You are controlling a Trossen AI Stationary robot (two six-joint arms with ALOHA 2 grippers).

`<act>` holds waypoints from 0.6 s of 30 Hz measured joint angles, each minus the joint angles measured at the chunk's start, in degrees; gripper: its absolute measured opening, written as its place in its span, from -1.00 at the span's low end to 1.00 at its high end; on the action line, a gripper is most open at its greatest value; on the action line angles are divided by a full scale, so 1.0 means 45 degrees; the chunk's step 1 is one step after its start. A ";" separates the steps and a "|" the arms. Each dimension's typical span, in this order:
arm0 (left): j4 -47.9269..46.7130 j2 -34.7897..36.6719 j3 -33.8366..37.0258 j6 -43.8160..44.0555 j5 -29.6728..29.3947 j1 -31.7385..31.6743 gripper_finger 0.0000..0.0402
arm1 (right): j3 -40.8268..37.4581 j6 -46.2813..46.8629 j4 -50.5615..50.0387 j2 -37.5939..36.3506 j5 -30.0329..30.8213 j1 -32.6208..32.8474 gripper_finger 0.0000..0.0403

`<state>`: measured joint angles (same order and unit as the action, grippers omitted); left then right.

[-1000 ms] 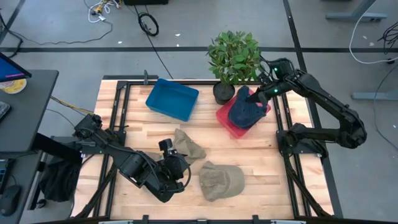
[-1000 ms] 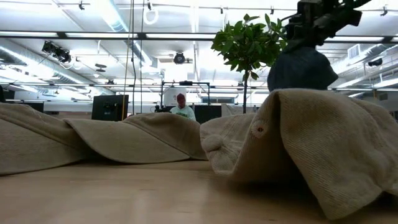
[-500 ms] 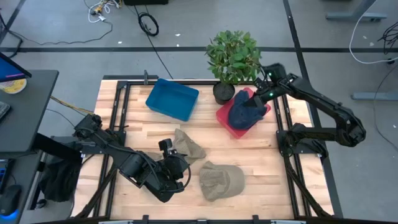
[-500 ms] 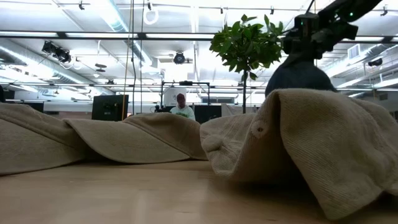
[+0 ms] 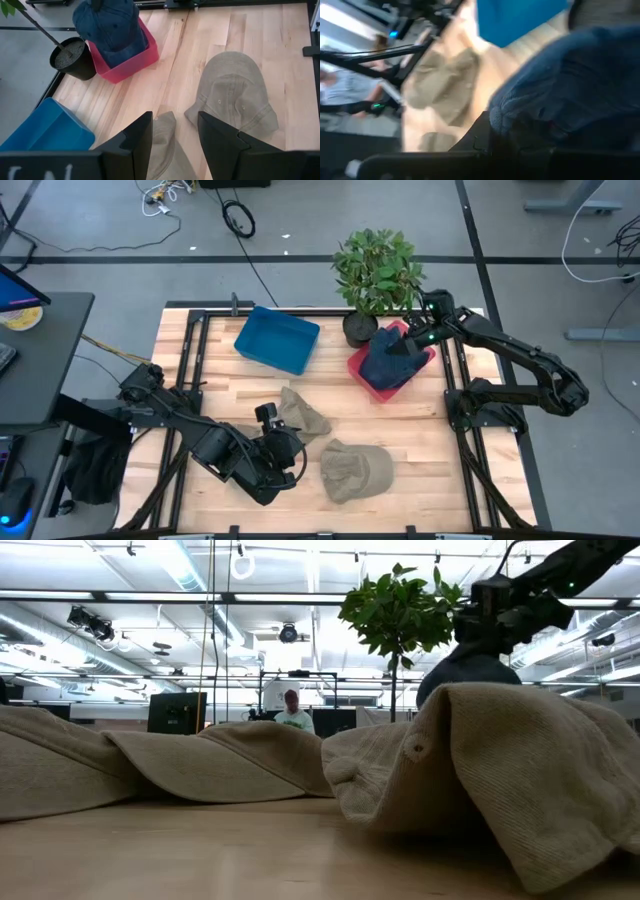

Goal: Pick & Place hat
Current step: Put the blue cap into the red bin

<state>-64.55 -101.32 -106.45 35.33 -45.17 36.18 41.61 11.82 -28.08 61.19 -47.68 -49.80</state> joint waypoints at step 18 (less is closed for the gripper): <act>0.0214 0.0000 0.0000 0.0026 0.0000 0.0000 -0.20 | -0.0472 -0.1491 0.0654 0.0000 0.3170 0.0005 -0.93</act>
<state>-63.59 -101.32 -106.45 35.45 -45.17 36.18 39.48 5.11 -25.14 61.19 -33.41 -49.78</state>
